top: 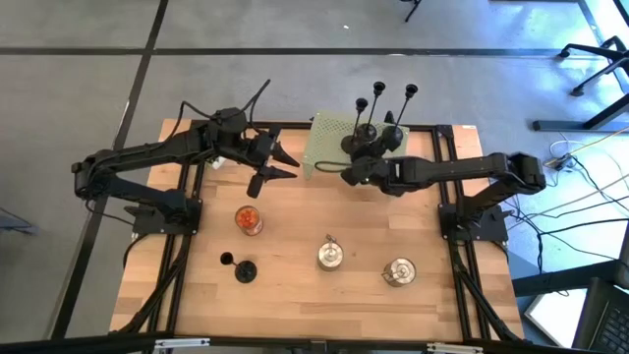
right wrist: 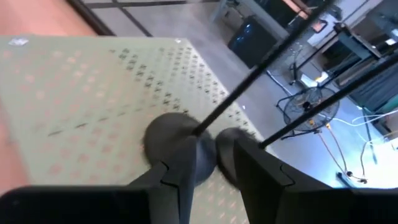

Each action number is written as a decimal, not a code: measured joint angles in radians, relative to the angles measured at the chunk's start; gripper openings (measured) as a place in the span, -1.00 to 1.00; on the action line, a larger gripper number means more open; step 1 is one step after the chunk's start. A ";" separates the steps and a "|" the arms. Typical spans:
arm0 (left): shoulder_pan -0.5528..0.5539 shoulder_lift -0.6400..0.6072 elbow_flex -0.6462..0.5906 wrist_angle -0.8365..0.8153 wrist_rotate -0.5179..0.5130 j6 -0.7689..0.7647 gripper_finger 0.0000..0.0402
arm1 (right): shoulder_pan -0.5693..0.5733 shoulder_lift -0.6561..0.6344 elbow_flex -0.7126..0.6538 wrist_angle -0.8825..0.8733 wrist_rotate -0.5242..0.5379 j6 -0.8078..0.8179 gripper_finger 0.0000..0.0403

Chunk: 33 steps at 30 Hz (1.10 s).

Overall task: Pick & Place candle stick holders
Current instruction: Put the right black candle holder on the shelf

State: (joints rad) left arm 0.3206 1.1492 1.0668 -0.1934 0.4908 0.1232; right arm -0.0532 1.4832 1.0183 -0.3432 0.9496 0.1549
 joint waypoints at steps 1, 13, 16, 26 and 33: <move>0.000 0.003 0.000 0.007 0.000 0.007 -0.34 | 0.013 -0.004 0.000 -0.015 -0.001 0.010 -0.45; -0.003 0.223 0.000 0.240 -0.370 0.105 -0.34 | 0.288 -0.223 0.136 -0.419 -0.116 0.200 -0.45; 0.006 0.313 0.000 0.394 -0.377 0.099 -0.34 | 0.349 -0.294 0.143 -0.511 -0.116 0.241 -0.45; 0.067 0.580 0.156 0.551 -0.366 0.029 -0.34 | 0.416 -0.389 0.129 -0.664 -0.116 0.306 -0.45; 0.104 0.720 0.280 0.548 -0.367 -0.013 -0.34 | 0.411 -0.390 0.129 -0.663 -0.120 0.249 -0.45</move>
State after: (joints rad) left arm 0.4244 1.8690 1.3468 0.3545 0.1239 0.1105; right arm 0.3580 1.0931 1.1477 -1.0065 0.8296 0.4040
